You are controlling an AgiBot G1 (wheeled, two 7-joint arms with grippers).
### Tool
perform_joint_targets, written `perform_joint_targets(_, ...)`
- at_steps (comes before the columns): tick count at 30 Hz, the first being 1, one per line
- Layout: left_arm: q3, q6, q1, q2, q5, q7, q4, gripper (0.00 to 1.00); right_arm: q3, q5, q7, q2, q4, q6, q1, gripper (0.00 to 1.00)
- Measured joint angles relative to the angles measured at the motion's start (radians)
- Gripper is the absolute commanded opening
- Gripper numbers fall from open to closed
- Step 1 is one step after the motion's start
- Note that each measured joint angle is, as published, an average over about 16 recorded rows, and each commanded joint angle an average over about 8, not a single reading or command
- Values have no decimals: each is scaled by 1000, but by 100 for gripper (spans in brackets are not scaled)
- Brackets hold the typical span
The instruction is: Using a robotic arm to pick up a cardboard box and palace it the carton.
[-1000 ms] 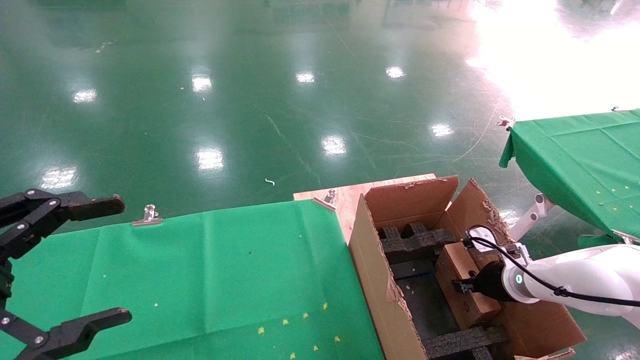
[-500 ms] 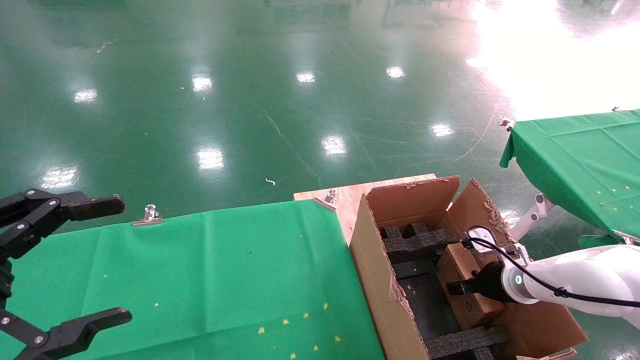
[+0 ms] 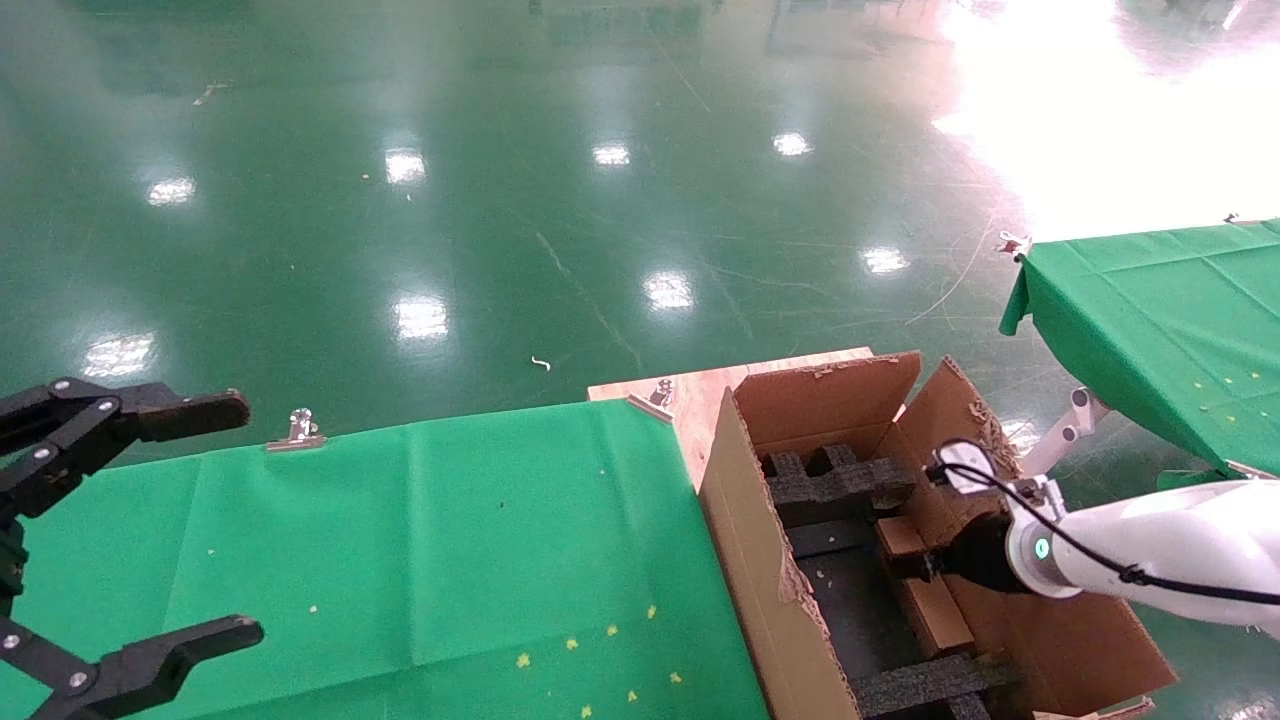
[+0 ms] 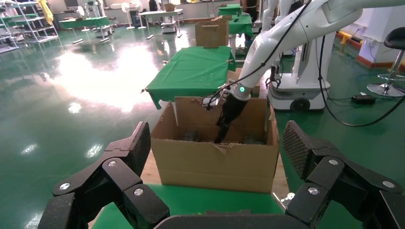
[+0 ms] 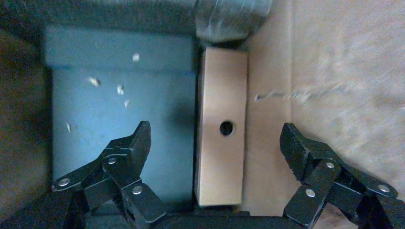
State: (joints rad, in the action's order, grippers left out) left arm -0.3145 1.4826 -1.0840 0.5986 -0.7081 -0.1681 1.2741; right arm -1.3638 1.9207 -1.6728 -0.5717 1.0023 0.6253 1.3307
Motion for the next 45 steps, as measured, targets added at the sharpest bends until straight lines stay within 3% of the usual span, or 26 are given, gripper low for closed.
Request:
perform_joint_targets(14, 0, 0, 0, 0, 0, 0, 0, 100, 74, -59, 14, 104, 232, -37, 101, 100)
perform_joint_targets(23, -1, 0, 0, 0, 0, 0, 0, 100, 147, -325, 240, 140, 352, -22, 152, 100)
perform_joint_targets(32, -1, 0, 0, 0, 0, 1, 0, 100, 222, -628, 518, 144, 369, 70, 175, 100)
perform_joint_targets(45, -1, -1, 0, -1, 0, 1, -1, 100, 275, -697, 597, 138, 363, 126, 155, 100)
